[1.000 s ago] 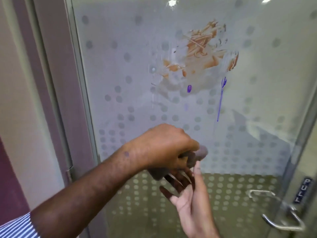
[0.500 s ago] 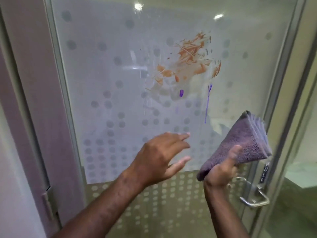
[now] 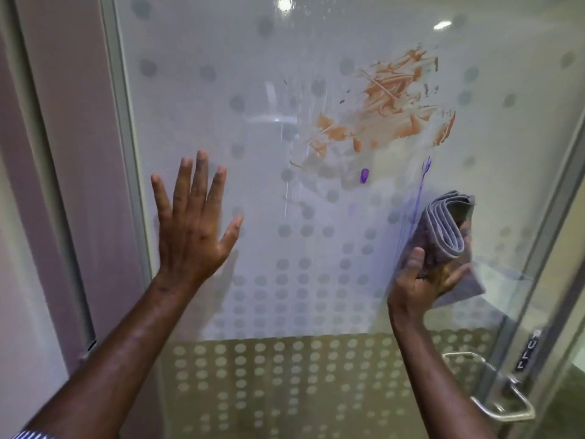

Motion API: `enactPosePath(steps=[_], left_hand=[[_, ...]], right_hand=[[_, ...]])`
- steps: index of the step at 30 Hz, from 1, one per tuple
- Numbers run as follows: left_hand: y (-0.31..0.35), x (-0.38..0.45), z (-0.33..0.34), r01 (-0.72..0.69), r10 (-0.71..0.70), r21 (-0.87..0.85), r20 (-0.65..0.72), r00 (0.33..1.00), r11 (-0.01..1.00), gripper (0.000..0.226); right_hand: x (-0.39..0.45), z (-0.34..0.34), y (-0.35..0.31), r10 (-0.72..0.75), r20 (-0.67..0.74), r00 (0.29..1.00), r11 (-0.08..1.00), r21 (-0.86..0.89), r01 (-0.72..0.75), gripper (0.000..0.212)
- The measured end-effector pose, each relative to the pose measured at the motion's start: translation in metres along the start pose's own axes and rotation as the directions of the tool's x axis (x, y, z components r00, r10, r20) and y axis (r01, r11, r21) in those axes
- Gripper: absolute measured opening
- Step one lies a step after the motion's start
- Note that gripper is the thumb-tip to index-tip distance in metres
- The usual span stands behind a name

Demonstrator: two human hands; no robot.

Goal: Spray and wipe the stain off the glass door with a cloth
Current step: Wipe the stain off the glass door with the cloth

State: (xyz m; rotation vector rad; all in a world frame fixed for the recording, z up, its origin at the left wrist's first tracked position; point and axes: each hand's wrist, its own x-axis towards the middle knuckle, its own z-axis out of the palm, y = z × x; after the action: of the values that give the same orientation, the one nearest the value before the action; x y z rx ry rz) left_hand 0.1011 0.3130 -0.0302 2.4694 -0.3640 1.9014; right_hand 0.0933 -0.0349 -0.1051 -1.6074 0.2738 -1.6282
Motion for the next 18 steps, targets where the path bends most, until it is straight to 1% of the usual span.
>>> enactPosePath(steps=[2,4,5,6,7,9,11,13,15,16,17,18], left_hand=[[0.001,0.0,0.002,-0.003,0.003,0.019,-0.002,1.0,1.0,0.079],[0.002,0.0,0.003,-0.009,0.009,0.024,0.004,1.0,1.0,0.08],[0.001,0.0,0.003,-0.013,0.013,0.025,0.004,1.0,1.0,0.08],[0.0,0.0,0.004,-0.017,0.017,0.027,0.003,1.0,0.999,0.08],[0.0,0.0,0.004,-0.019,0.019,0.029,0.001,1.0,0.999,0.079],[-0.001,0.0,0.004,-0.025,0.025,0.026,-0.007,1.0,0.999,0.073],[-0.001,0.0,0.003,-0.034,0.033,-0.018,-0.027,0.999,0.999,0.065],[-0.001,0.0,0.002,-0.04,0.037,-0.057,-0.053,0.998,0.998,0.058],[-0.002,-0.001,0.002,-0.041,0.036,-0.075,-0.064,0.997,0.996,0.055],[-0.002,-0.001,0.002,-0.038,0.032,-0.083,-0.066,0.997,0.996,0.055],[-0.003,0.0,0.002,-0.033,0.028,-0.086,-0.066,0.997,0.996,0.055],[-0.003,0.0,0.002,-0.031,0.025,-0.086,-0.066,0.997,0.996,0.056]], right_hand=[[-0.005,0.006,-0.016,-0.034,-0.016,0.999,0.999,0.0,0.034,0.071],[-0.012,0.011,-0.034,-0.092,-0.004,0.996,0.995,0.03,0.092,0.07],[-0.019,0.015,-0.045,-0.145,0.019,0.989,0.989,0.013,0.145,0.071],[-0.028,0.02,-0.058,-0.229,0.07,0.971,0.973,-0.022,0.231,0.072],[-0.039,0.026,-0.074,-0.334,0.146,0.931,0.938,-0.049,0.344,0.069],[-0.063,0.04,-0.101,-0.532,0.296,0.793,0.821,-0.051,0.569,0.06],[-0.082,0.049,-0.12,-0.636,0.42,0.648,0.707,-0.022,0.707,0.055],[-0.092,0.05,-0.123,-0.697,0.51,0.504,0.594,0.016,0.804,0.062],[-0.091,0.045,-0.115,-0.734,0.573,0.364,0.481,0.059,0.875,0.075],[-0.088,0.042,-0.112,-0.736,0.598,0.317,0.445,0.074,0.893,0.081],[-0.085,0.04,-0.11,-0.732,0.616,0.289,0.424,0.081,0.902,0.083],[-0.082,0.038,-0.11,-0.726,0.629,0.278,0.414,0.078,0.907,0.082]])
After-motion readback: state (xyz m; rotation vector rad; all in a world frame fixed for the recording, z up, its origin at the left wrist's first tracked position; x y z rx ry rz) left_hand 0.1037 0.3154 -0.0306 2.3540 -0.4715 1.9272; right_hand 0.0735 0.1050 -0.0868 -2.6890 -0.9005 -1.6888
